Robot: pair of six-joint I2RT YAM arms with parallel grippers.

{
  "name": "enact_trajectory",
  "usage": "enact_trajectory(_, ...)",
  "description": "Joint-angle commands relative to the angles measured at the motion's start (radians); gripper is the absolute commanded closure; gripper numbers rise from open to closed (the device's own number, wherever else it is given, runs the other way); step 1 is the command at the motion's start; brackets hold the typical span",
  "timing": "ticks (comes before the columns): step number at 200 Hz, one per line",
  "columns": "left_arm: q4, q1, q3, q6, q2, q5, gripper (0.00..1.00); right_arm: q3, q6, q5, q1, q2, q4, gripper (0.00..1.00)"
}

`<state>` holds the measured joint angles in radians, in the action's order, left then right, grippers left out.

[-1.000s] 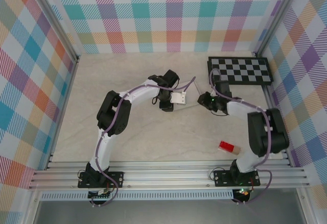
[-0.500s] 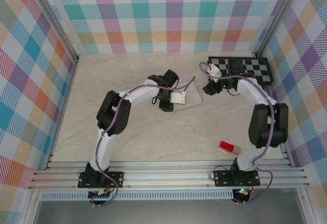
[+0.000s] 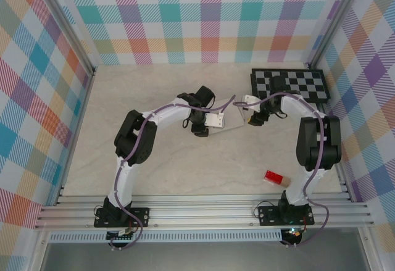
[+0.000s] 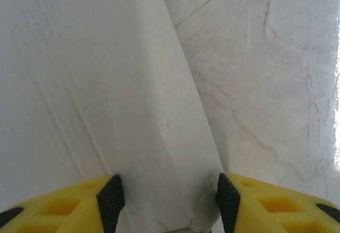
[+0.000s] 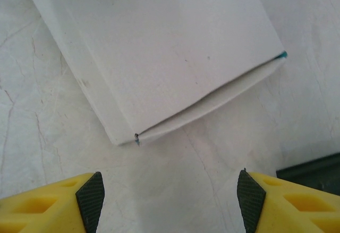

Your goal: Fold the paper box

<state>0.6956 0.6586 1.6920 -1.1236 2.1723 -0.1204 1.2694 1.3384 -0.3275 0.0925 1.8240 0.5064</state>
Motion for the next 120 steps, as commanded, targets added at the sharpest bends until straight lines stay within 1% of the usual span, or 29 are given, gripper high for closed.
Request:
enact_trajectory(1, 0.134, -0.002, -0.074, -0.025, 0.087, 0.017, 0.45, -0.023, 0.142, 0.021, 0.037, 0.030, -0.075, 0.30)
enact_trajectory(28, 0.132, -0.001, -0.077, -0.030, 0.086, 0.028, 0.46, -0.035, 0.187, 0.068, 0.072, 0.060, -0.168, 0.30)
enact_trajectory(63, 0.122, 0.003, -0.090, -0.033, 0.092, 0.047, 0.48, -0.068, 0.250, 0.070, 0.075, 0.075, -0.204, 0.30)
enact_trajectory(97, 0.120, 0.003, -0.093, -0.036, 0.089, 0.041, 0.48, -0.113, 0.349, 0.069, 0.079, 0.085, -0.214, 0.29)
enact_trajectory(112, 0.119, 0.002, -0.096, -0.042, 0.087, 0.033, 0.49, -0.129, 0.363, 0.086, 0.086, 0.093, -0.242, 0.30)
enact_trajectory(120, 0.115, 0.004, -0.099, -0.043, 0.085, 0.030, 0.49, -0.137, 0.368, 0.099, 0.091, 0.096, -0.264, 0.32)
